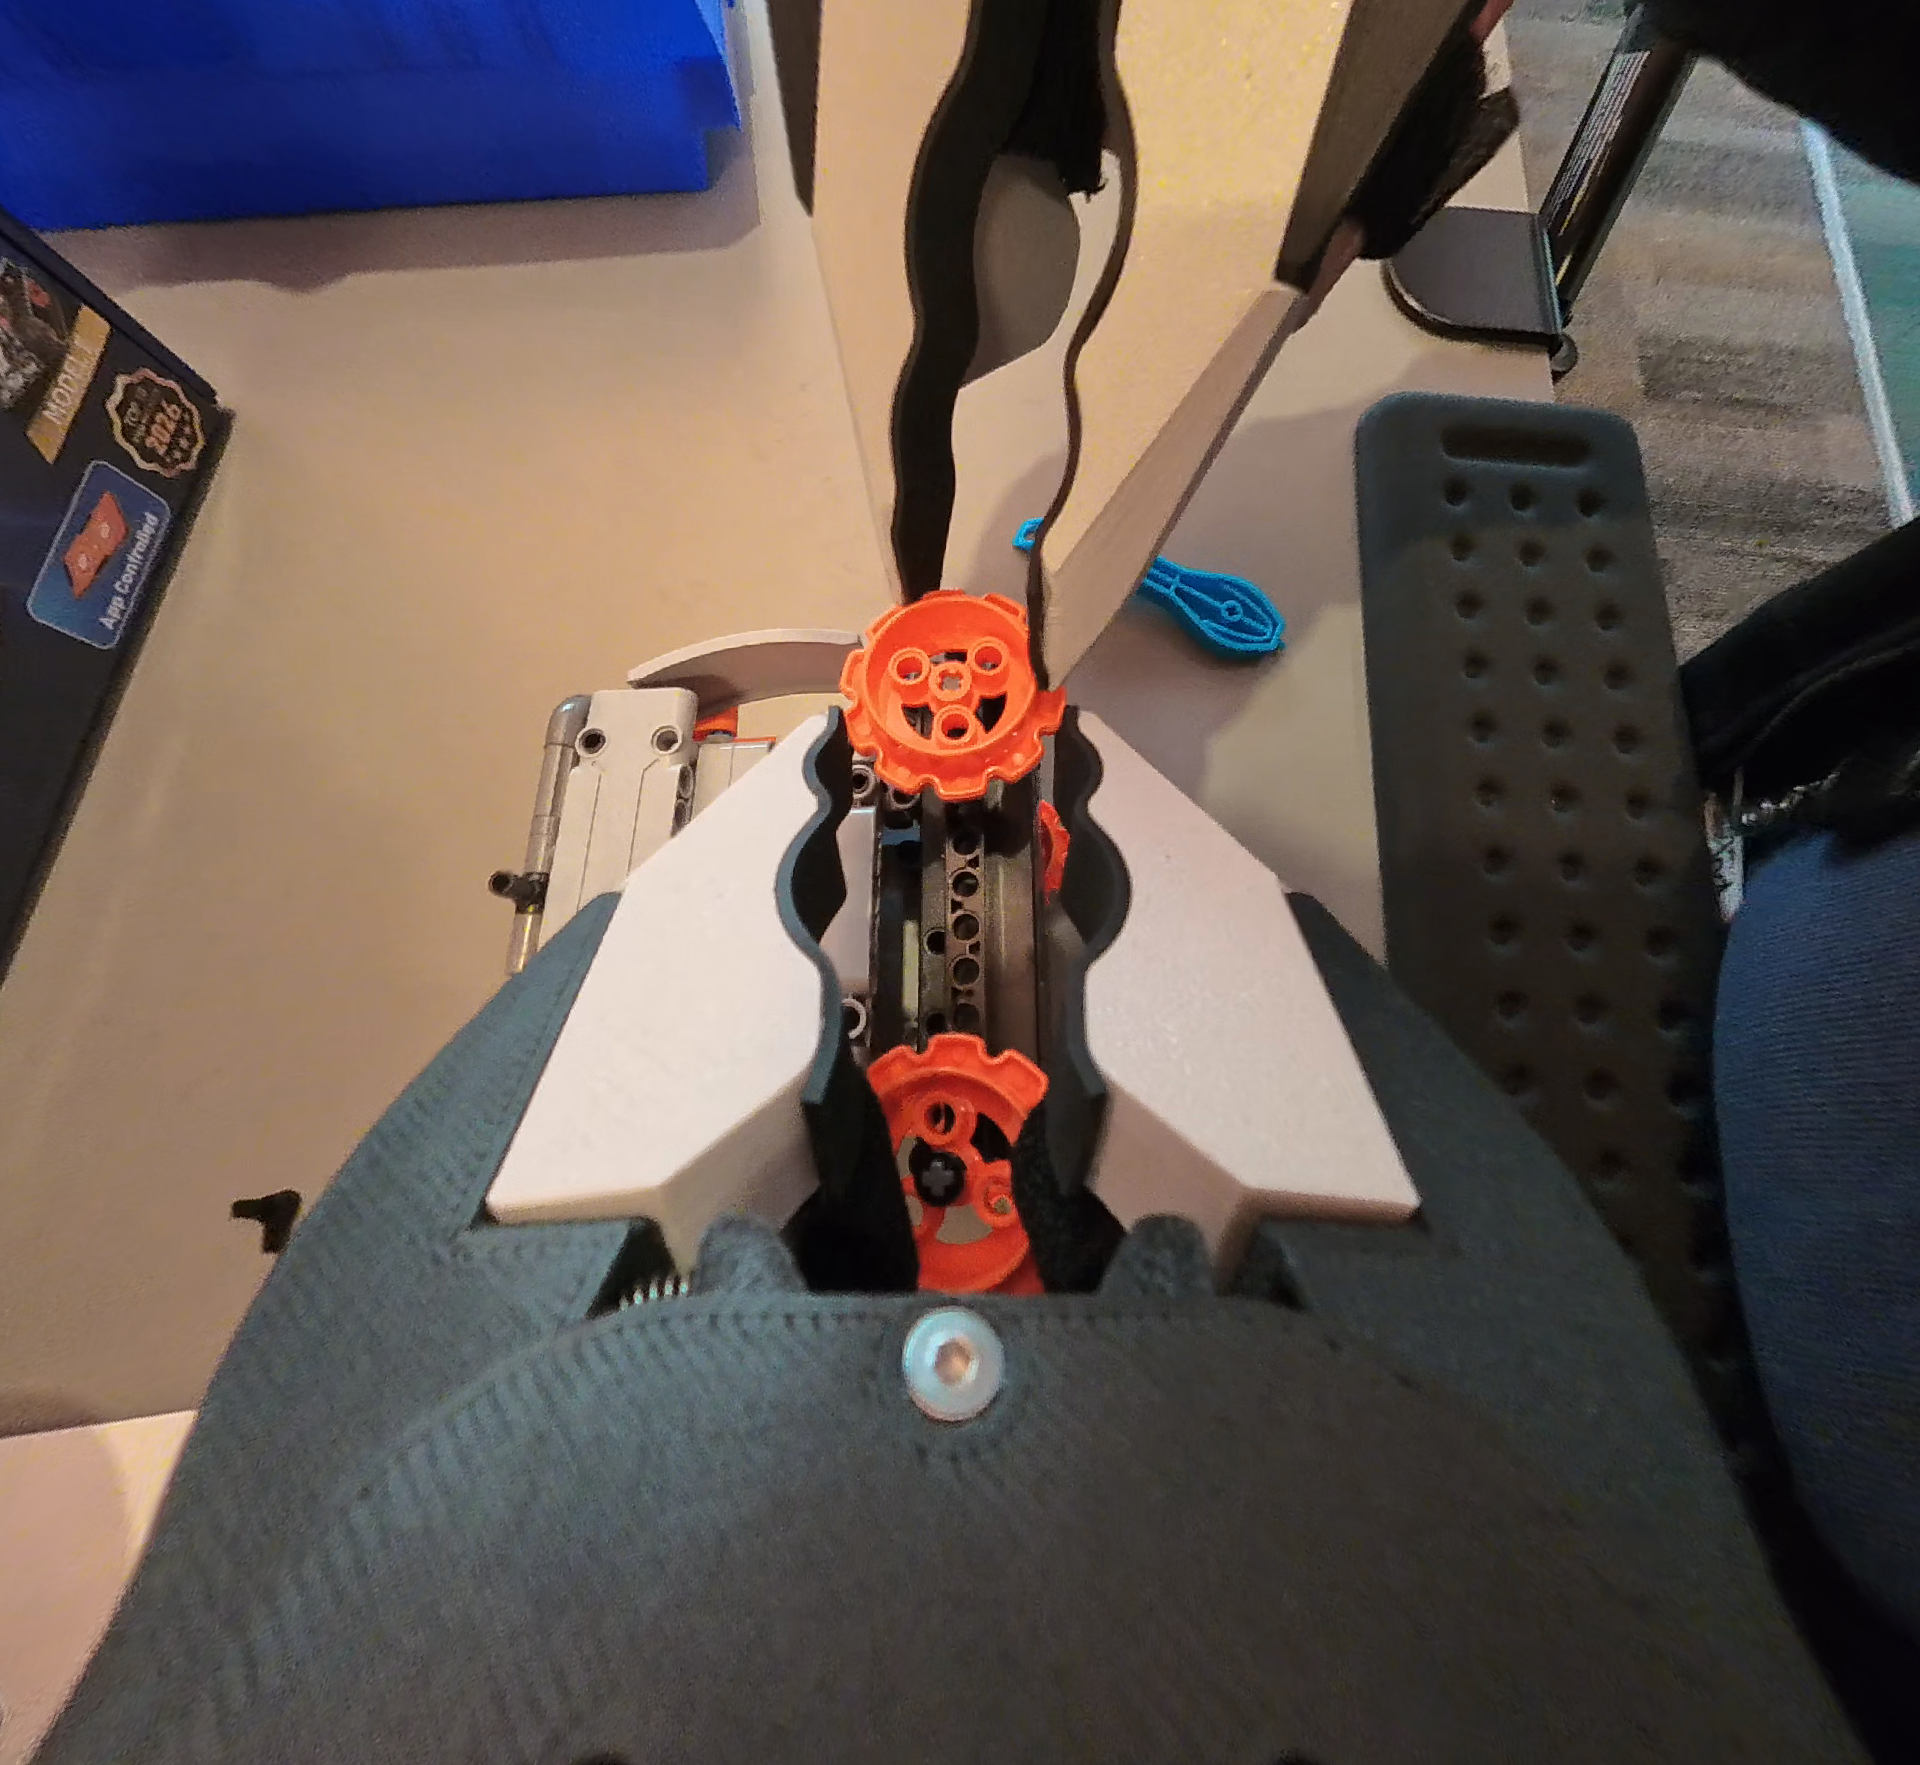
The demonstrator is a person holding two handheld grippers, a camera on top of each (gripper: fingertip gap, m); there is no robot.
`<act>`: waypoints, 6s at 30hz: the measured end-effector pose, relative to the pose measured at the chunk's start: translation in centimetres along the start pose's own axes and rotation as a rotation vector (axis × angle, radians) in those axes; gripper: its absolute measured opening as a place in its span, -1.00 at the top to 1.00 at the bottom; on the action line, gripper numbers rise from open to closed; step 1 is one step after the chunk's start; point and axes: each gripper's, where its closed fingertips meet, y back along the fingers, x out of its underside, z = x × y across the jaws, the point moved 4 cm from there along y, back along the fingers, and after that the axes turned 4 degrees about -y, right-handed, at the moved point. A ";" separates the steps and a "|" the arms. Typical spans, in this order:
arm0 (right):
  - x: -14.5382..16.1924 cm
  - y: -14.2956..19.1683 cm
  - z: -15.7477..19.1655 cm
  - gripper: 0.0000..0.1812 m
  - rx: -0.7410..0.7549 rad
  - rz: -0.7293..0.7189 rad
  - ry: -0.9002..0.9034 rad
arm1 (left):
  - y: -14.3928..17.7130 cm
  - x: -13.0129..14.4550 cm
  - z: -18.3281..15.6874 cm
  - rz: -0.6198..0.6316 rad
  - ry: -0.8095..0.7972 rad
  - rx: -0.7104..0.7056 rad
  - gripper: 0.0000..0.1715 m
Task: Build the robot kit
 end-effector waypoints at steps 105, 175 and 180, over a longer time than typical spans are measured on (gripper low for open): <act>2.0 -17.8 14.8 0.70 -0.041 0.000 0.227 | 15.7 27.1 -13.3 0.254 0.474 -0.210 0.71; 0.1 -22.4 11.1 0.82 0.329 -0.122 0.325 | 29.3 38.9 0.4 0.460 0.486 -0.454 0.81; 0.0 -22.3 11.1 0.84 0.324 -0.130 0.318 | 31.3 36.9 0.5 0.384 0.454 -0.422 0.81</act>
